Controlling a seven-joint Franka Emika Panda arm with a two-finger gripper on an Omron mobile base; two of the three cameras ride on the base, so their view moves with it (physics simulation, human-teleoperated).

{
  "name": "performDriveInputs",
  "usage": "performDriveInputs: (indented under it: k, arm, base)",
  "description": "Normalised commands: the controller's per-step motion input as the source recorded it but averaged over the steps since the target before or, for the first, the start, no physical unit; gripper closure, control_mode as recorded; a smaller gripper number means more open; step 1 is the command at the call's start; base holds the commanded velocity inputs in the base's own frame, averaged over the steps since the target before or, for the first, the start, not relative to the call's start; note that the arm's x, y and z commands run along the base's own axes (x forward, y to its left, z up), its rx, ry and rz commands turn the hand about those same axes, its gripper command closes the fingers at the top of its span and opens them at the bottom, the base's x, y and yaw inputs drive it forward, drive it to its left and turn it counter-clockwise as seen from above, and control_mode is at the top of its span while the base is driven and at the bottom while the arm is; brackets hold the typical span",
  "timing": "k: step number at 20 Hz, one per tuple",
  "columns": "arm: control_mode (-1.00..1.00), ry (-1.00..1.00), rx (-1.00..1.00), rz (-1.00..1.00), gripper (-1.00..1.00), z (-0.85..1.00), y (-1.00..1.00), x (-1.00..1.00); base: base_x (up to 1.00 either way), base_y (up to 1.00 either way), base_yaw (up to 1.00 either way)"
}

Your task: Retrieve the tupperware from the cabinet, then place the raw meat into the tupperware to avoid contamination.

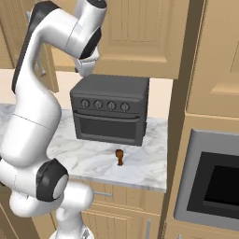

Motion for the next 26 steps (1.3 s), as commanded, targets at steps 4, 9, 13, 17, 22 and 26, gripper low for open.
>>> performDriveInputs:
  k: [4, 9, 13, 17, 22, 26]
  arm:
    - [-1.0, -0.03, 0.04, 0.09, -1.0, -0.06, 0.2, 0.14]
    - [-1.0, -0.01, 0.02, 0.08, -1.0, -0.12, 0.29, 0.2]
    - [-1.0, 0.0, 0.0, 0.06, -1.0, -0.1, 0.28, 0.24]
    - [-1.0, 0.0, 0.0, 0.05, -1.0, -0.1, 0.25, 0.18]
    - [-1.0, 0.0, 0.0, 0.03, -1.0, -0.13, 0.29, 0.09]
    - [-1.0, 0.03, 0.0, 0.0, -1.0, -0.13, 0.42, -0.06]
  base:
    - [0.0, 0.0, 0.0]
    - [0.0, 0.0, 0.0]
    - [0.0, 0.0, 0.0]
    - [0.0, 0.0, 0.0]
    - [0.0, 0.0, 0.0]
    - [0.0, 0.0, 0.0]
